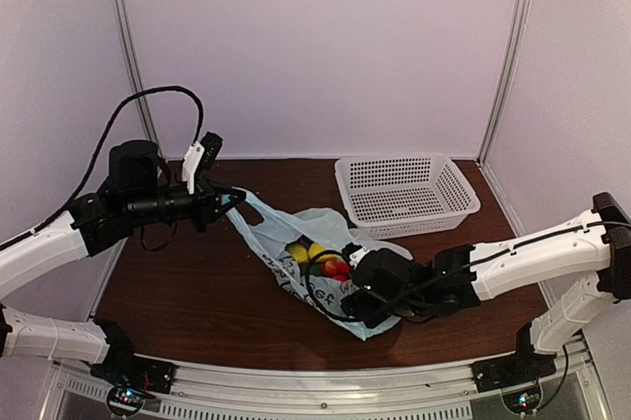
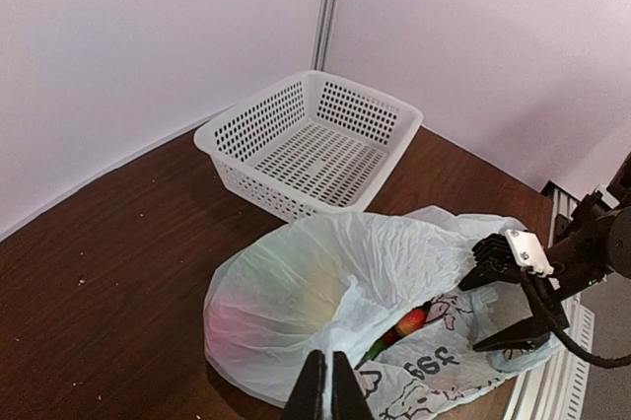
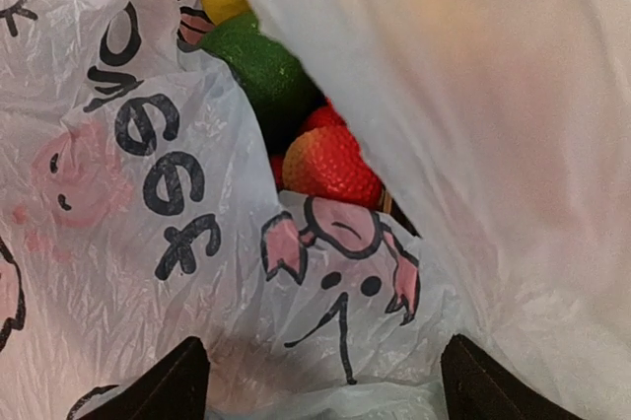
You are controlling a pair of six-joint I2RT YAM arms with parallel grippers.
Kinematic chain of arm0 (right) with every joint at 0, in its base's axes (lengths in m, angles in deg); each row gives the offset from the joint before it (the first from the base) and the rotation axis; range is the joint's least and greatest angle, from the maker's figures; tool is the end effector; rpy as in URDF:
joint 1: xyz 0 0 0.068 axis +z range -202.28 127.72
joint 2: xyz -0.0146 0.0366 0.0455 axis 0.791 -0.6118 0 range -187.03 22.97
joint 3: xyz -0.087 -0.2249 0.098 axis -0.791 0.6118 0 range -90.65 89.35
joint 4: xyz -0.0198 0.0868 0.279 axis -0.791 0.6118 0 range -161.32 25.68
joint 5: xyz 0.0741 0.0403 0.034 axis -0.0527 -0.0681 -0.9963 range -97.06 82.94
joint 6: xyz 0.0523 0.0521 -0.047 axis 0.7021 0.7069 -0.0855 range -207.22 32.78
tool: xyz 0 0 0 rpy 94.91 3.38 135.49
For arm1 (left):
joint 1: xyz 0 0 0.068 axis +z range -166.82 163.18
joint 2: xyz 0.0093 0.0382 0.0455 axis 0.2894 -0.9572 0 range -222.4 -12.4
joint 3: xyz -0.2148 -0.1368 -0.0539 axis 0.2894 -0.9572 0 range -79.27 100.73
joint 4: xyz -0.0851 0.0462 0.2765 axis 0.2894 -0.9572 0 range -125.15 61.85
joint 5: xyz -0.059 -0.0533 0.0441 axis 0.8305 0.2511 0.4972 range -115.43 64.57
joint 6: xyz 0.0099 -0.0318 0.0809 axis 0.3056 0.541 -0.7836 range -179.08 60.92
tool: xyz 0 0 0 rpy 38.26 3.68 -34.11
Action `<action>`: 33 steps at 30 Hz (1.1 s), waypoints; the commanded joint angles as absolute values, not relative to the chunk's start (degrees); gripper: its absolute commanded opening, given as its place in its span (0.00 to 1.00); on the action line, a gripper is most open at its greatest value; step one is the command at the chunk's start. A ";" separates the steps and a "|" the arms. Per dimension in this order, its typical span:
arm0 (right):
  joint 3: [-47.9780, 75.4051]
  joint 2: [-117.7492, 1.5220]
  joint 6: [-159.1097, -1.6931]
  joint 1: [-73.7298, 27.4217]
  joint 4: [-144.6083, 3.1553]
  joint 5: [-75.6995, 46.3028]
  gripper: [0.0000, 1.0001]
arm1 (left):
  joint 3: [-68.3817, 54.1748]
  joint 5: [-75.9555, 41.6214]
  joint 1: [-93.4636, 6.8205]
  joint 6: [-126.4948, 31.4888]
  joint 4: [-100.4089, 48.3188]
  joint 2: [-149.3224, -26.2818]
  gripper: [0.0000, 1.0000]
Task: Untie the knot of the plastic bag and take out the fruit
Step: Open the bag opening for the takeout bag.
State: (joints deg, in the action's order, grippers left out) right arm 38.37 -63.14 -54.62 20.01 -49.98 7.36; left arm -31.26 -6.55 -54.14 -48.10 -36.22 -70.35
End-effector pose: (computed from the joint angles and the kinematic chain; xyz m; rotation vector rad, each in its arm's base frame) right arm 0.1241 0.3252 0.1286 -0.7776 2.4415 0.4141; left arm 0.2325 -0.2088 0.2918 0.6741 1.8468 -0.8761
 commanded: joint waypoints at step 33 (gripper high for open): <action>14.81 -82.45 -57.45 11.46 -40.29 18.79 0.64 | -30.67 -1.52 -53.56 -49.59 -34.92 -72.22 0.00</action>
State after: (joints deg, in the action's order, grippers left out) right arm 12.71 -81.94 -58.27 12.51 -39.12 18.48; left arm -31.26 -2.21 -53.92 -48.76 -36.12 -71.88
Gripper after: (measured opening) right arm 0.642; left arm 0.004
